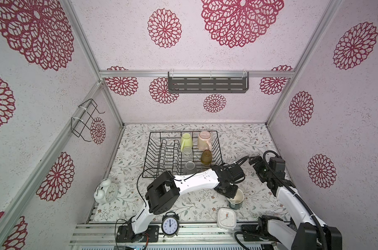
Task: Load cups into a dish rack
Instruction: Pick up the cup from the bottom-right of the table.
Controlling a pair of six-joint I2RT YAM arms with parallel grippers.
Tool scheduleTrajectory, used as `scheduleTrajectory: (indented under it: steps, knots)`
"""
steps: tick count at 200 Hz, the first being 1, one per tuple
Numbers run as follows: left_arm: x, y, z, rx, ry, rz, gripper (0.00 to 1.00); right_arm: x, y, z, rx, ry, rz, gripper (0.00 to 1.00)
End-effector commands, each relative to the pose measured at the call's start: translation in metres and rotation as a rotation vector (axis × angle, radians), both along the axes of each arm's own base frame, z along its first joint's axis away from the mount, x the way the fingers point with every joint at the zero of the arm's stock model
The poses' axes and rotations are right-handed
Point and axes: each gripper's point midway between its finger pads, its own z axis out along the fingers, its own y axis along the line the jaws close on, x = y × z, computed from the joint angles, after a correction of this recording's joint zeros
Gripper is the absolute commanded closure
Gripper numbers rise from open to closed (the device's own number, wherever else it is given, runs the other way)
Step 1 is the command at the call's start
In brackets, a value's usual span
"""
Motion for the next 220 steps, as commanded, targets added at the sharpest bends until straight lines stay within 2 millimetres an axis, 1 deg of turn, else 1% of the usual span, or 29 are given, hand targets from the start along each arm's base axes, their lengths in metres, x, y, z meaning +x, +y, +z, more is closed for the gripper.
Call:
scheduleTrajectory:
  steps: [1,28,46,51,53,56,73,82,96,111,134,152,170,174,185,203,207,211,220]
  knots:
    - [-0.002,-0.007,0.029,-0.074,-0.032,-0.002,0.88,0.004,-0.001,0.003,0.012,-0.017,-0.005,0.01]
    - [-0.004,-0.005,0.035,-0.09,-0.038,-0.01,1.0,0.003,-0.001,0.002,0.015,-0.014,-0.007,0.01]
    - [-0.005,-0.003,0.048,-0.124,-0.05,-0.012,1.0,0.003,-0.001,0.003,0.014,-0.017,-0.007,0.01]
    - [-0.004,-0.002,0.046,-0.125,-0.051,-0.012,1.0,0.003,-0.001,0.004,0.014,-0.021,-0.006,0.01]
    - [-0.004,-0.002,0.059,-0.152,-0.062,-0.012,1.0,0.003,-0.001,0.004,0.015,-0.022,-0.006,0.01]
    - [-0.004,-0.001,0.066,-0.165,-0.071,-0.012,1.0,0.003,0.0,0.005,0.016,-0.025,-0.004,0.01]
    - [-0.002,0.005,0.083,-0.212,-0.102,-0.003,1.0,0.004,0.003,0.011,0.032,-0.039,0.006,0.01]
    - [0.001,0.009,0.095,-0.246,-0.12,0.004,1.0,0.003,0.009,0.016,0.065,-0.044,0.027,0.01]
    - [0.005,0.017,0.112,-0.31,-0.137,0.019,1.0,0.006,0.031,0.032,0.151,-0.097,0.122,0.02]
    - [0.009,0.028,0.128,-0.39,-0.139,0.043,1.0,0.004,0.054,0.044,0.236,-0.131,0.188,0.04]
    - [0.023,0.054,0.152,-0.488,-0.16,0.106,1.0,-0.001,0.083,0.069,0.273,-0.207,0.287,0.07]
    - [0.033,0.077,0.168,-0.555,-0.191,0.156,1.0,-0.008,0.107,0.092,0.289,-0.261,0.379,0.08]
    - [0.043,0.1,0.181,-0.633,-0.219,0.217,1.0,-0.018,0.134,0.123,0.318,-0.347,0.51,0.09]
    - [0.045,0.106,0.181,-0.652,-0.216,0.234,1.0,-0.02,0.14,0.129,0.326,-0.366,0.54,0.09]
    - [0.05,0.119,0.192,-0.744,-0.212,0.273,1.0,-0.027,0.157,0.148,0.348,-0.409,0.62,0.09]
    - [0.057,0.142,0.213,-0.902,-0.222,0.34,1.0,-0.037,0.184,0.167,0.377,-0.439,0.727,0.06]
    - [0.059,0.147,0.216,-0.92,-0.228,0.355,1.0,-0.04,0.191,0.171,0.384,-0.445,0.753,0.05]
    - [0.06,0.152,0.219,-0.936,-0.236,0.364,1.0,-0.043,0.198,0.174,0.389,-0.449,0.775,0.01]
    - [0.061,0.163,0.225,-0.962,-0.253,0.379,1.0,-0.047,0.212,0.177,0.396,-0.448,0.807,0.01]
